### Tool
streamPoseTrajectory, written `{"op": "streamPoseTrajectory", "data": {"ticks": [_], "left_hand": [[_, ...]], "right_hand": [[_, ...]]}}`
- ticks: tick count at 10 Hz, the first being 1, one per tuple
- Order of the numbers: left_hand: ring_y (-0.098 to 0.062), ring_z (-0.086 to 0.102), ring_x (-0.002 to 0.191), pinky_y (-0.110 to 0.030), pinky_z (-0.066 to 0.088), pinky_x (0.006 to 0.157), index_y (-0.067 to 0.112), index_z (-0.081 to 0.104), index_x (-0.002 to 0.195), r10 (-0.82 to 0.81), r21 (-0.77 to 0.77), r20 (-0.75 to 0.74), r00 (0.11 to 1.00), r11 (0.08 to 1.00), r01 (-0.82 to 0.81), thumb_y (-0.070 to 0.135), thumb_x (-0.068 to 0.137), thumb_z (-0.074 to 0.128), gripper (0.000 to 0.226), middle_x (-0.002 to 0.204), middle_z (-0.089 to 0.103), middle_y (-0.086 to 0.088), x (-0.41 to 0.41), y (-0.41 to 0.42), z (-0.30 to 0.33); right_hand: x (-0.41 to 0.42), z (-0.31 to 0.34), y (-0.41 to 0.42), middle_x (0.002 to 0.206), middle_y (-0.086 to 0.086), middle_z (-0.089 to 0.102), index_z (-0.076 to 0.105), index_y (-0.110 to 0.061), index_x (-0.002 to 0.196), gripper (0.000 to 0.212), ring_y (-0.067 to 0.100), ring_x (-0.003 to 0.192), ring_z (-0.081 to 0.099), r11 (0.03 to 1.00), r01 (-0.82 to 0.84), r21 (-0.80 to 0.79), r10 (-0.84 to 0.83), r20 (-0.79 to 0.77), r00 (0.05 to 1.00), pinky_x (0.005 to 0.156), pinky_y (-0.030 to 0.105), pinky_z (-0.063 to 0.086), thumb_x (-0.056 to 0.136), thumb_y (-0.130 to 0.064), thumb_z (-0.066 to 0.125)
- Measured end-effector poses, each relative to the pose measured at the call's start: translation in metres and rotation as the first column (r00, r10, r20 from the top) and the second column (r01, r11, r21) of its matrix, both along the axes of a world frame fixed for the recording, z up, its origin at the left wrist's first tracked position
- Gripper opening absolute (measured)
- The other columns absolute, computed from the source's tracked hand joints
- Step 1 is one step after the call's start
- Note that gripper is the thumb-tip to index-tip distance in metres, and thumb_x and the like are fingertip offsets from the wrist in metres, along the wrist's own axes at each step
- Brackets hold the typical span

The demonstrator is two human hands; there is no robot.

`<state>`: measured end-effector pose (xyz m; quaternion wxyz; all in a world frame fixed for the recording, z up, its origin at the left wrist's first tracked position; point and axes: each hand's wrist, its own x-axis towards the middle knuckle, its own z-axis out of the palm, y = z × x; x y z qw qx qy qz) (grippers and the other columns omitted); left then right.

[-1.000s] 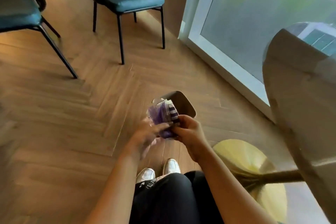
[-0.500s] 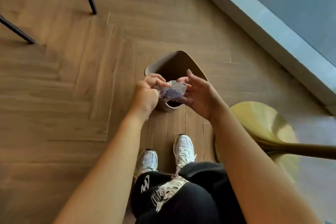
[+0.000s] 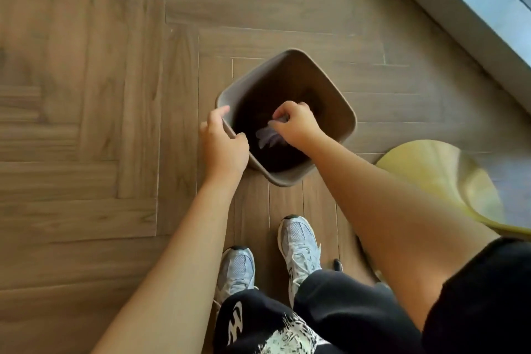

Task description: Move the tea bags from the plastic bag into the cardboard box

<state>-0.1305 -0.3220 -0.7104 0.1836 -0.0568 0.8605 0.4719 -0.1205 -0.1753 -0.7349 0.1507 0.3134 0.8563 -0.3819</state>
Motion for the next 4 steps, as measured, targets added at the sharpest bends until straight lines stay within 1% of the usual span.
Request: {"op": "streamPoseTrajectory", "data": {"ticks": [1,2,3,4], "left_hand": [[-0.005,0.042,0.080,0.006,0.031,0.057,0.020,0.045,0.131,-0.017,-0.026,0.020,1.000,1.000,0.018,0.001,0.085,0.059,0.051,0.120,0.040,-0.003,-0.006,0.001,0.003],[-0.008,0.041,0.093,-0.008,0.036,0.073,0.022,0.044,0.132,-0.072,-0.071,0.079,0.994,0.994,0.078,0.008,0.087,0.062,0.050,0.125,0.042,-0.006,-0.012,0.001,0.013],[-0.009,0.042,0.096,-0.016,0.037,0.079,0.022,0.041,0.136,-0.112,-0.077,0.150,0.982,0.989,0.124,0.018,0.090,0.060,0.050,0.129,0.040,-0.007,-0.015,0.000,0.033],[-0.014,0.045,0.108,-0.019,0.035,0.084,0.019,0.037,0.140,-0.133,-0.073,0.206,0.970,0.986,0.150,0.021,0.093,0.055,0.050,0.137,0.033,-0.007,-0.020,-0.002,0.067]], "right_hand": [[-0.009,0.002,-0.002,0.141,0.012,0.032,0.041,-0.017,0.139,0.055,0.029,0.112,0.054,0.975,-0.221,-0.023,0.218,0.284,0.934,0.094,0.030,0.044,0.092,-0.043,0.053],[-0.013,0.018,0.000,0.143,0.011,0.040,0.040,-0.014,0.141,0.052,0.027,0.129,0.042,0.985,-0.167,-0.036,0.170,0.248,0.954,0.106,0.034,0.035,0.096,-0.038,0.047],[-0.005,0.044,0.008,0.130,0.009,0.054,0.053,-0.013,0.130,0.036,0.024,0.121,0.049,0.989,0.144,-0.015,-0.143,0.050,0.988,0.102,0.032,0.040,0.096,-0.022,0.048],[0.014,0.076,0.013,0.119,0.006,0.061,0.059,-0.013,0.121,0.030,0.021,0.109,0.056,0.879,0.474,-0.055,-0.477,-0.063,0.877,0.096,0.030,0.045,0.095,-0.013,0.045]]}}
